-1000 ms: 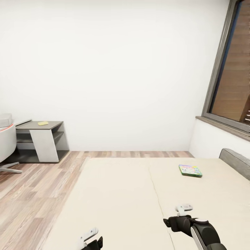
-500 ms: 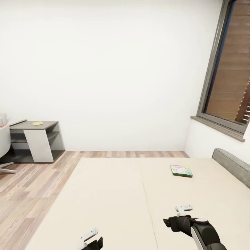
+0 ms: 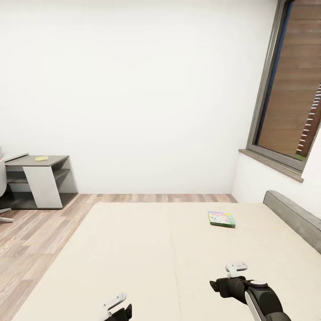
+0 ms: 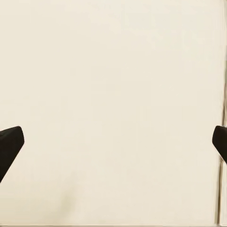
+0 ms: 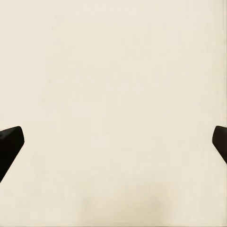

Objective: Put all the toys in the child's room - the three board games (two on the bed and one on the table), the two jigsaw puzzles on the table, and the tennis ball on the table - inside the toy box on the table in the child's room.

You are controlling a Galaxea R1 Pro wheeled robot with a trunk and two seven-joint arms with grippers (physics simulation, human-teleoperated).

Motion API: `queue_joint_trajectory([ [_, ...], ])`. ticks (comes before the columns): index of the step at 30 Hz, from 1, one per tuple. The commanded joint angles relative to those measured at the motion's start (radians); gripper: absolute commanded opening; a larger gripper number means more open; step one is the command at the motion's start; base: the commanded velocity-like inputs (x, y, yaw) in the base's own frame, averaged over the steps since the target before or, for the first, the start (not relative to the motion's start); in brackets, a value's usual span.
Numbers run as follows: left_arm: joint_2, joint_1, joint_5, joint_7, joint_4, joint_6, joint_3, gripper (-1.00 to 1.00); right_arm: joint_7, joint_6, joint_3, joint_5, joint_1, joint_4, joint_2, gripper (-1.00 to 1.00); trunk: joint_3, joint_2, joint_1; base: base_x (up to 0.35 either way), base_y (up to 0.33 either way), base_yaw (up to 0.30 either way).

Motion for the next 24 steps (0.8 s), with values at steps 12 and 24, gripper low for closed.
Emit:
queue_joint_trajectory([
  [12, 0.0, 0.0, 0.01, 0.008, -0.002, 0.003, 0.0, 1.0, 0.002, 0.004, 0.001, 0.001, -0.001, -0.001, -0.001, 1.0, -0.001, -0.001, 0.0, 0.0, -0.271, 0.0],
  [24, 0.0, 0.0, 0.008, 0.009, -0.002, 0.003, -0.001, 1.0, 0.002, 0.004, 0.0, 0.001, -0.001, 0.008, -0.002, 1.0, -0.001, -0.001, 0.0, 0.0, -0.271, 0.0],
])
